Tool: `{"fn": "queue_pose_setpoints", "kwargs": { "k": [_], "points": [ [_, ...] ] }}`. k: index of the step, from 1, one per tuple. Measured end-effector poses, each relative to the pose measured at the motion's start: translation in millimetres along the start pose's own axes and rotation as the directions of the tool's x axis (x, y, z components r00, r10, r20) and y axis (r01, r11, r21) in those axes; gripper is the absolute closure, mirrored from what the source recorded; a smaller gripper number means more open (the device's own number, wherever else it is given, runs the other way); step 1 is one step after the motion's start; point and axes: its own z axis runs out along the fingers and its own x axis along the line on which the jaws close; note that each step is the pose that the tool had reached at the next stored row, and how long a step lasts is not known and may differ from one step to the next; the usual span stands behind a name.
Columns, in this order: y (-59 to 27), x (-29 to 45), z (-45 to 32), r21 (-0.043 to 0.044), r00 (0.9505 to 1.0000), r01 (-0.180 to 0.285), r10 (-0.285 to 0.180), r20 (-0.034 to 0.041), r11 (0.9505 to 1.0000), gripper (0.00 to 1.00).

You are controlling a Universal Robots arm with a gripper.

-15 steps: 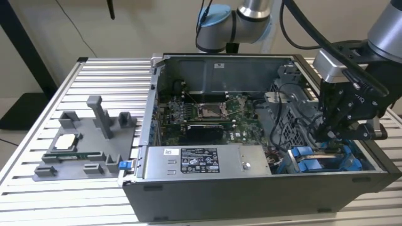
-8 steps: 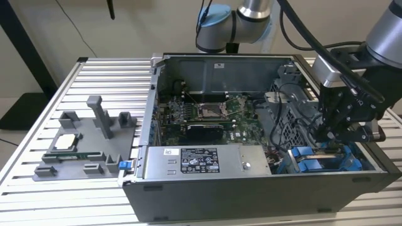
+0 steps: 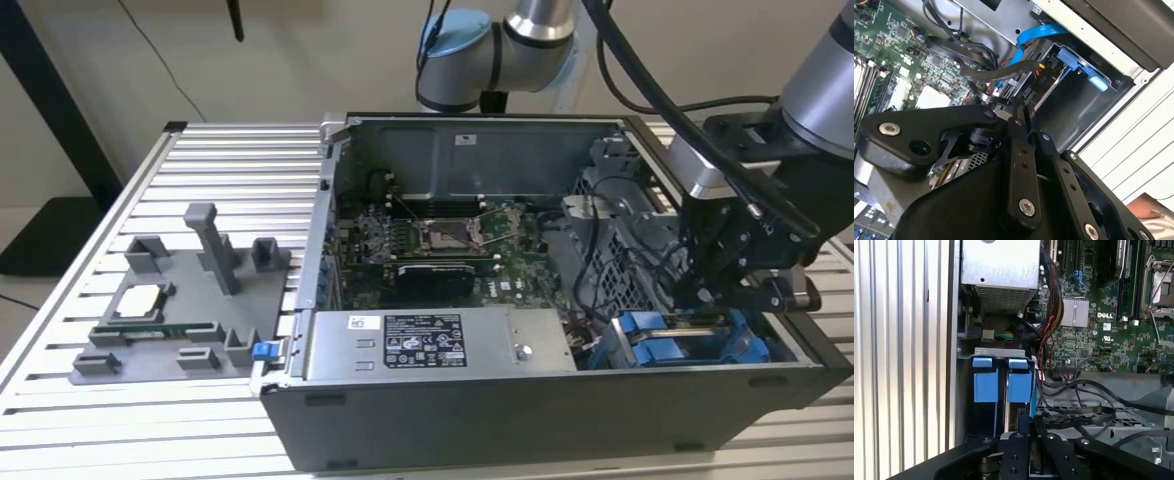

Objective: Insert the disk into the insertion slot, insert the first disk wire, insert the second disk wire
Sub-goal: 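Insert the second disk wire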

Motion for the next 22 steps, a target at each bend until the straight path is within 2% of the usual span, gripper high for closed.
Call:
{"fn": "queue_pose_setpoints", "kwargs": {
  "k": [3, 5, 8, 11, 14, 22],
  "points": [
    [-0.3, 0.0, 0.0, 0.0, 1.0, 0.0, 0.0, -0.0006, 1.0, 1.0],
    [-0.3, 0.1, 0.0, -0.0004, 0.9999, 0.001, -0.001, -0.013, 1.0, 1.0],
    [-0.4, 0.1, 0.8, 0.0009, 0.9993, 0.001, -0.001, -0.0372, 1.0, 1.0],
    [-0.4, 0.2, 1.7, 0.0025, 0.9993, 0.001, -0.001, -0.0372, 1.0, 1.0],
    [-1.2, 0.3, 2.6, 0.0066, 0.9995, 0.002, -0.002, -0.0326, 1.0, 1.0],
    [-3.6, -0.9, 5.6, 0.0187, 0.9996, 0.004, -0.004, -0.0287, 0.9998, 1.0]
  ]
}}
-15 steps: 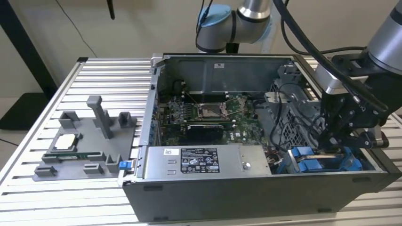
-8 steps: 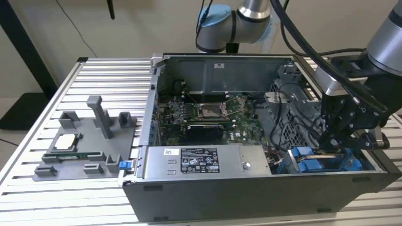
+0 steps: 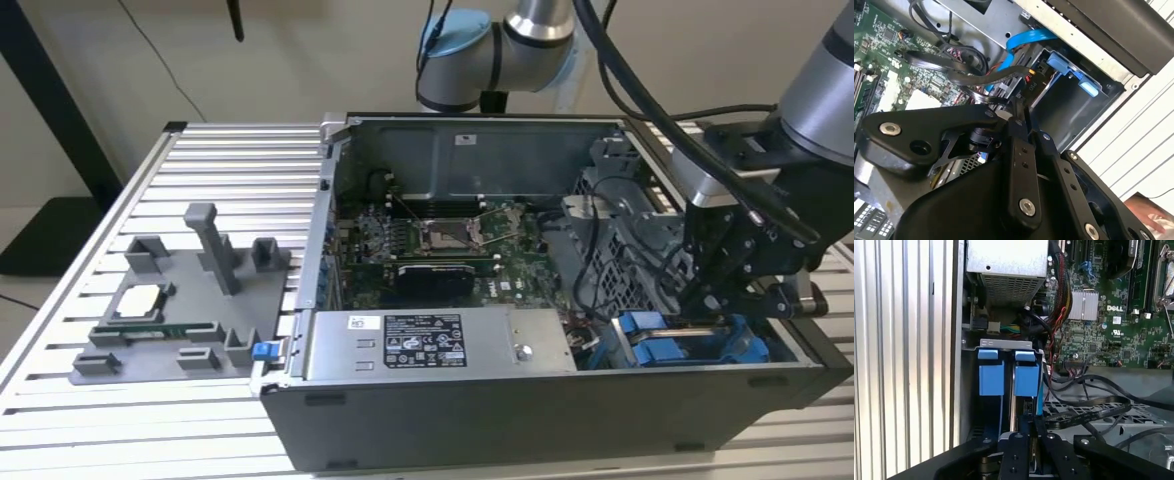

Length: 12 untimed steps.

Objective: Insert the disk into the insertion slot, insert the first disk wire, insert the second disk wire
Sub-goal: 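Insert the second disk wire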

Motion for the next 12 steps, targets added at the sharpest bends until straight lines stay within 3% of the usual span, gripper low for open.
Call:
{"fn": "queue_pose_setpoints", "kwargs": {
  "k": [12],
  "points": [
    [-1.6, -4.1, 4.2, 0.0096, 1.0, 0.001, -0.001, 0.0032, 1.0, 1.0]
  ]
}}
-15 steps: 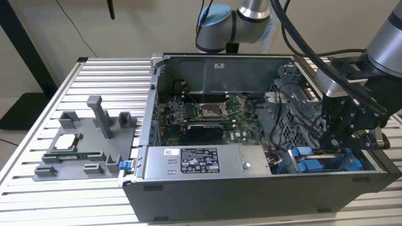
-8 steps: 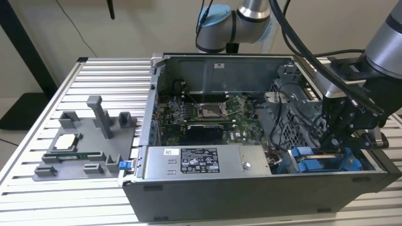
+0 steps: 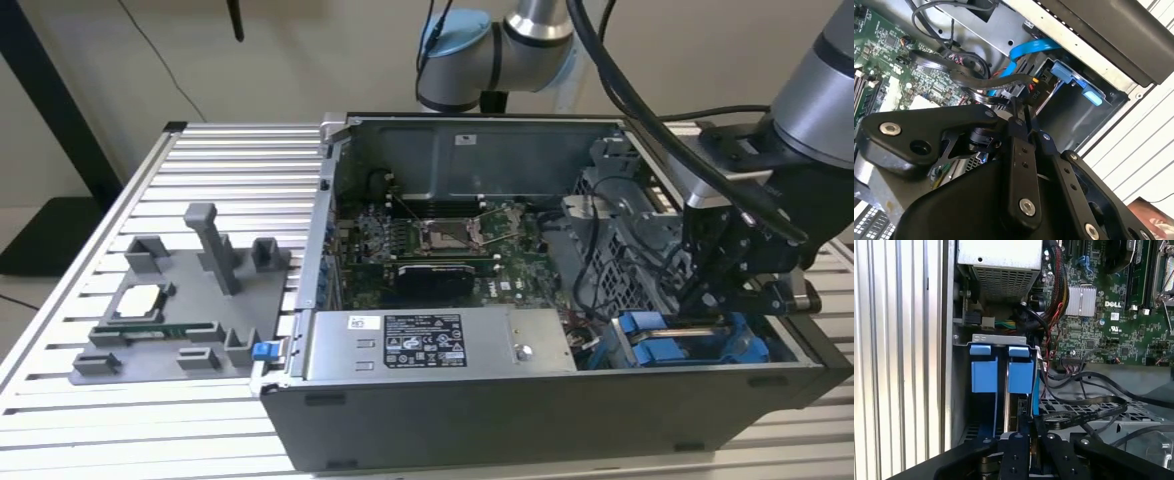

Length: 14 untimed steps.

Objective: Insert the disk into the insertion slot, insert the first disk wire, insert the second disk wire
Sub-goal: 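Insert the second disk wire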

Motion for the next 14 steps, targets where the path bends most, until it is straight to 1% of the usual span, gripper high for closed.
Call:
{"fn": "queue_pose_setpoints", "kwargs": {
  "k": [5, 9, 14],
  "points": [
    [-0.5, 0.0, 0.4, -0.0013, 1.0, 0.0, 0.0, 0.0002, 1.0, 1.0],
    [-0.6, 0.0, -1.8, -0.0038, 1.0, 0.0, 0.0, 0.0004, 1.0, 1.0],
    [-0.6, 1.2, -2.2, -0.0041, 1.0, 0.0, 0.0, 0.0002, 1.0, 1.0]
  ]
}}
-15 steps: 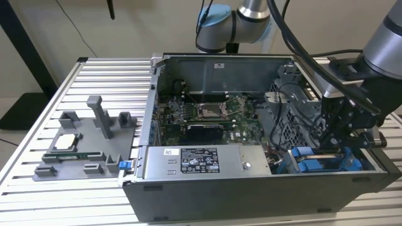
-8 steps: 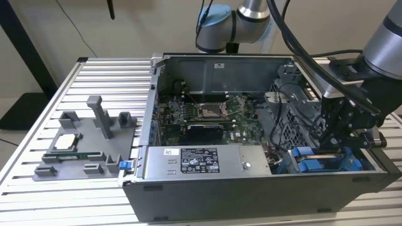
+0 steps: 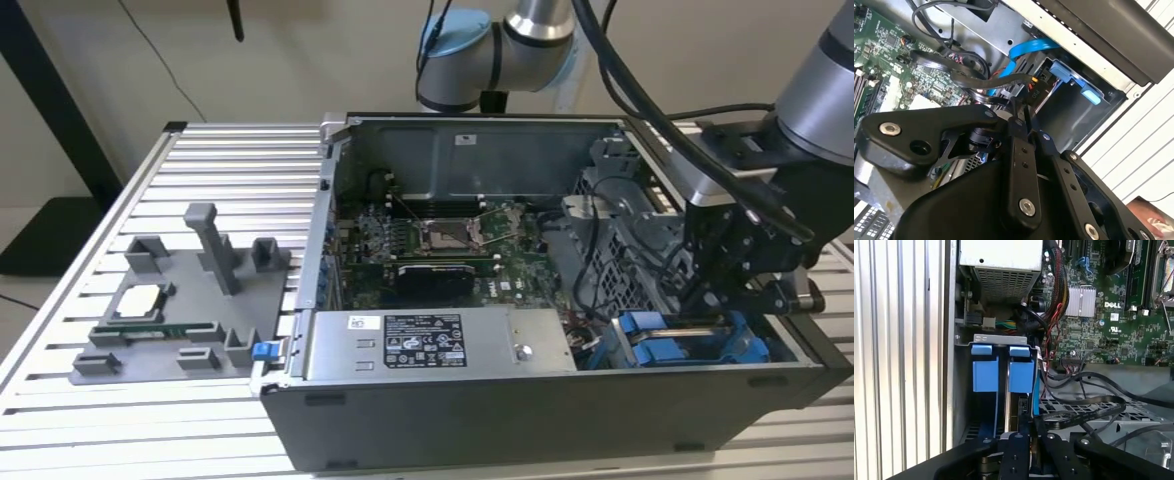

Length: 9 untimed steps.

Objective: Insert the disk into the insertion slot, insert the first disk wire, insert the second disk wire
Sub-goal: 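Insert the second disk wire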

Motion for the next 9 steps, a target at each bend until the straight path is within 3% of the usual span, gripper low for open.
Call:
{"fn": "queue_pose_setpoints", "kwargs": {
  "k": [9],
  "points": [
    [0.2, 1.0, 4.0, 0.0011, 1.0, 0.0, 0.0, -0.0008, 1.0, 1.0]
  ]
}}
